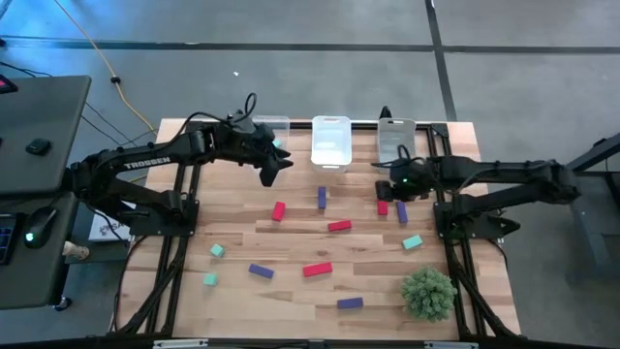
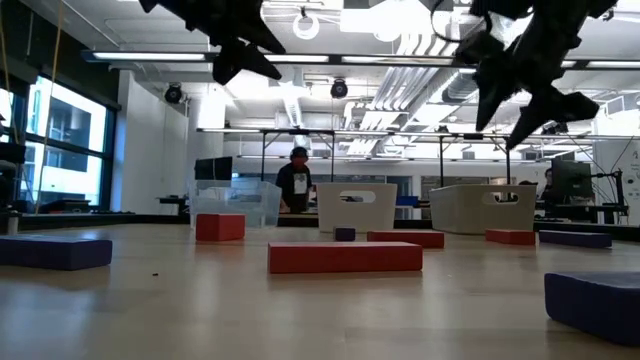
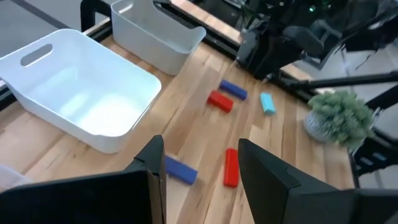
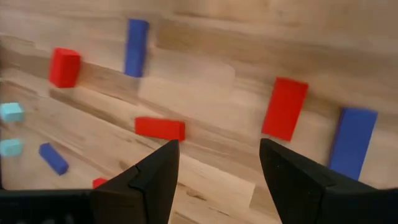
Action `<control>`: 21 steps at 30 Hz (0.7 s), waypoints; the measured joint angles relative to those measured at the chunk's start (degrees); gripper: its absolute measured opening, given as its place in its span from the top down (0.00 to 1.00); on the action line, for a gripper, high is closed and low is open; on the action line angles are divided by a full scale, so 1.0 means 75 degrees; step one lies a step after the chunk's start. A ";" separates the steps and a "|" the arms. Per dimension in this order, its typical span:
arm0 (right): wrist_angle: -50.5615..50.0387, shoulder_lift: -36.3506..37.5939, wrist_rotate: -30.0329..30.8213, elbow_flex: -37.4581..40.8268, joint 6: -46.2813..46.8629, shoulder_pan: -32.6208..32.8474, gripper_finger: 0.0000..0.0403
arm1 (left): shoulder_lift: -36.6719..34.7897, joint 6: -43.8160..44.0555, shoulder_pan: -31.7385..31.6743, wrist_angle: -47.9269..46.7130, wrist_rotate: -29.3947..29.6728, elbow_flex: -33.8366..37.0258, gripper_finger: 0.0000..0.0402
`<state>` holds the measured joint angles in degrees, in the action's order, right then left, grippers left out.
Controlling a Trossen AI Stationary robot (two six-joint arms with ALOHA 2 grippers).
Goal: Sort & place blocks by color
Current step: Put the red block into the gray bin
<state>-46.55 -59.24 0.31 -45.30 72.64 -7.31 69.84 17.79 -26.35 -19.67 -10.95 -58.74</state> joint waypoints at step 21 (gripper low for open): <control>-0.0209 -0.2635 0.0035 0.0006 0.1125 0.0184 0.47 | 0.0000 -0.0460 0.0000 -0.0347 -0.0008 0.0000 0.71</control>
<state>-48.12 -79.01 0.57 -45.25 81.07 -5.93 69.84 14.34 -26.35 -22.27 -11.00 -58.74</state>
